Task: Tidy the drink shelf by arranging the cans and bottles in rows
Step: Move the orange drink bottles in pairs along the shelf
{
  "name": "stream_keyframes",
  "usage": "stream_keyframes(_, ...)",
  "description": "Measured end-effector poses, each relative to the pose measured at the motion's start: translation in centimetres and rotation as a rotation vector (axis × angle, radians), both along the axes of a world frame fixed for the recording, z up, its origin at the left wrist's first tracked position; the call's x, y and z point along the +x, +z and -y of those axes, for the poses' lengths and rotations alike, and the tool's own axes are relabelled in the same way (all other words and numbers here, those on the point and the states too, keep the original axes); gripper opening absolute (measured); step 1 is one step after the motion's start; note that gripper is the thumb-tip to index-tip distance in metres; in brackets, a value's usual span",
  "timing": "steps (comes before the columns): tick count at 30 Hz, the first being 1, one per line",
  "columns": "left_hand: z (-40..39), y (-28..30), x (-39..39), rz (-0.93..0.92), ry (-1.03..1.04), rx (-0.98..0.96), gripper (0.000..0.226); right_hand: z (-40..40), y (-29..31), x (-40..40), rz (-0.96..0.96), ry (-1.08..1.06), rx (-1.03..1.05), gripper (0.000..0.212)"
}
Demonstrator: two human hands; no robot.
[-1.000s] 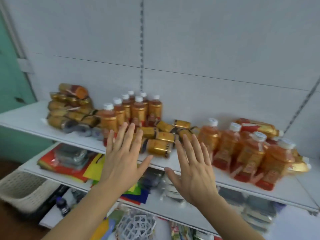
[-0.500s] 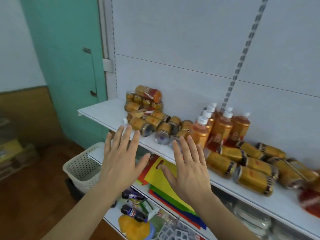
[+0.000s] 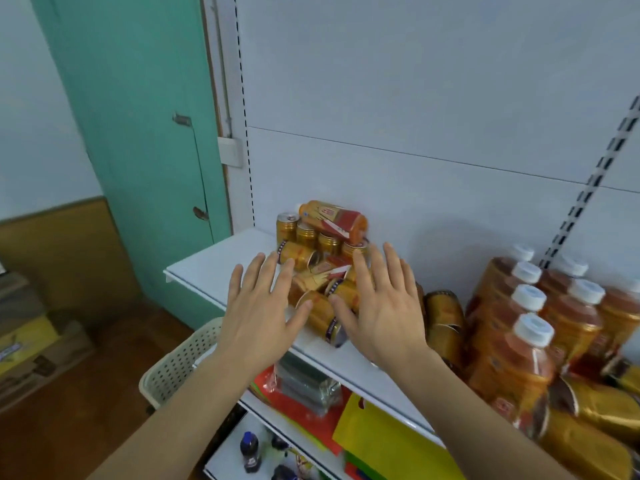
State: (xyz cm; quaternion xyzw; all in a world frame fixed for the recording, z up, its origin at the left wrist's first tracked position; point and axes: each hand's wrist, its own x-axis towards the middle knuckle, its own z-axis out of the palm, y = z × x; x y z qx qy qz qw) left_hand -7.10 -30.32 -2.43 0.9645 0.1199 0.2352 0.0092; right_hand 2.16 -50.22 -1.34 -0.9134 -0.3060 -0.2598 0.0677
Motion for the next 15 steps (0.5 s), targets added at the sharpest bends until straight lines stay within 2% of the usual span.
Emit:
stream_keyframes(6, -5.3, -0.8, 6.7, 0.030, -0.124, -0.054, 0.080, -4.9, 0.1, 4.8, -0.016, -0.127, -0.023, 0.087)
stream_keyframes(10, -7.8, -1.8, 11.1, -0.035, -0.281, -0.117, 0.074, -6.3, -0.4, 6.4, -0.043, -0.255, -0.023, 0.086)
stream_keyframes(15, -8.2, -2.7, 14.3, -0.296, -0.424, -0.206, 0.053, -7.5, -0.5, 6.5, -0.069, -0.408, -0.005, 0.082)
